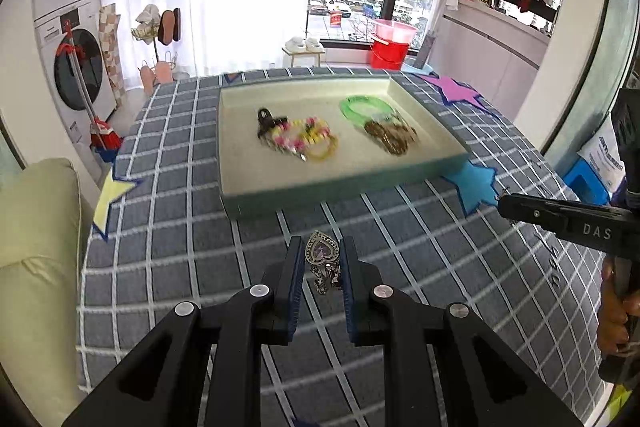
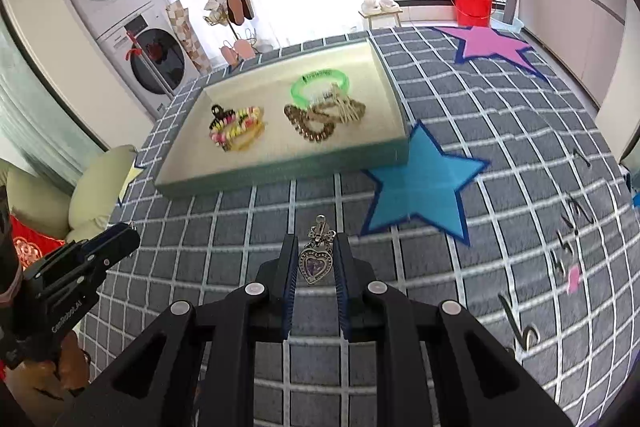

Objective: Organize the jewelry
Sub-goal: 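Carry both heart pendants over the tray with both tools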

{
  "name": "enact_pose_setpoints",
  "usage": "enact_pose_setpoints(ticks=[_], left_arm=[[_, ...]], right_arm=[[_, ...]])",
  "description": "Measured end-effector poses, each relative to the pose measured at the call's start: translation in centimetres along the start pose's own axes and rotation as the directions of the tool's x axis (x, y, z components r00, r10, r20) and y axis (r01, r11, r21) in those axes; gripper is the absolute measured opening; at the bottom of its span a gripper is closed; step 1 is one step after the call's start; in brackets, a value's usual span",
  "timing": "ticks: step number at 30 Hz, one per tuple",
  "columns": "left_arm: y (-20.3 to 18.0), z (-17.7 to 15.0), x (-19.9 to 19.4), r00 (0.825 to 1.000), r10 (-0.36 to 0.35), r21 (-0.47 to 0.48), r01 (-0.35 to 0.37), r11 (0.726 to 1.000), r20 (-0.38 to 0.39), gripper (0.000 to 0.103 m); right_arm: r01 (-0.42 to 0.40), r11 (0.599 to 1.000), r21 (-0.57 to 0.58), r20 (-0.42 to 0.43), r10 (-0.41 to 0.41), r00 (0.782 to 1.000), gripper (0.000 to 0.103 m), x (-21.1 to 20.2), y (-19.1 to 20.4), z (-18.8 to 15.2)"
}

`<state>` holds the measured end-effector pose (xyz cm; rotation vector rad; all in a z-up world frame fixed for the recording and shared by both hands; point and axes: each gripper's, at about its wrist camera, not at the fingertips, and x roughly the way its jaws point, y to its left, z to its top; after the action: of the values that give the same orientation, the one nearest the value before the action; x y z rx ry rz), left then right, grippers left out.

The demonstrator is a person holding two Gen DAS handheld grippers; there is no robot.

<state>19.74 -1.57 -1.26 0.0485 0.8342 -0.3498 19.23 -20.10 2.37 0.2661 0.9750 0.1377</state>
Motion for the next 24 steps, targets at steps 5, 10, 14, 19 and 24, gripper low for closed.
enact_pose_setpoints(ticks=[5,10,14,19,24], left_arm=[[0.4,1.9,1.0,1.0,0.014,0.007,-0.014,1.0,0.014,0.032],[0.7,3.8,2.1,0.999,0.025,0.012,-0.025,1.0,0.029,0.032],[0.7,4.9,3.1,0.999,0.036,0.018,-0.037,0.999,0.035,0.032],[1.2,6.1,4.3,0.998,0.041,0.007,-0.041,0.999,0.038,0.032],[1.6,7.1,5.5,0.998,0.041,-0.012,-0.04,0.999,0.04,0.032]], right_arm=[[-0.01,1.0,-0.006,0.015,0.01,1.0,0.019,0.5,0.3,2.2],[-0.021,1.0,-0.009,0.025,0.022,0.999,0.019,1.3,0.5,4.5],[-0.031,0.999,-0.009,0.019,0.032,0.999,0.019,2.2,0.6,5.8],[-0.055,0.998,0.002,0.009,0.055,0.998,0.019,3.5,0.7,7.1],[-0.089,0.996,0.014,-0.005,0.089,0.996,0.019,4.9,0.8,8.3]])
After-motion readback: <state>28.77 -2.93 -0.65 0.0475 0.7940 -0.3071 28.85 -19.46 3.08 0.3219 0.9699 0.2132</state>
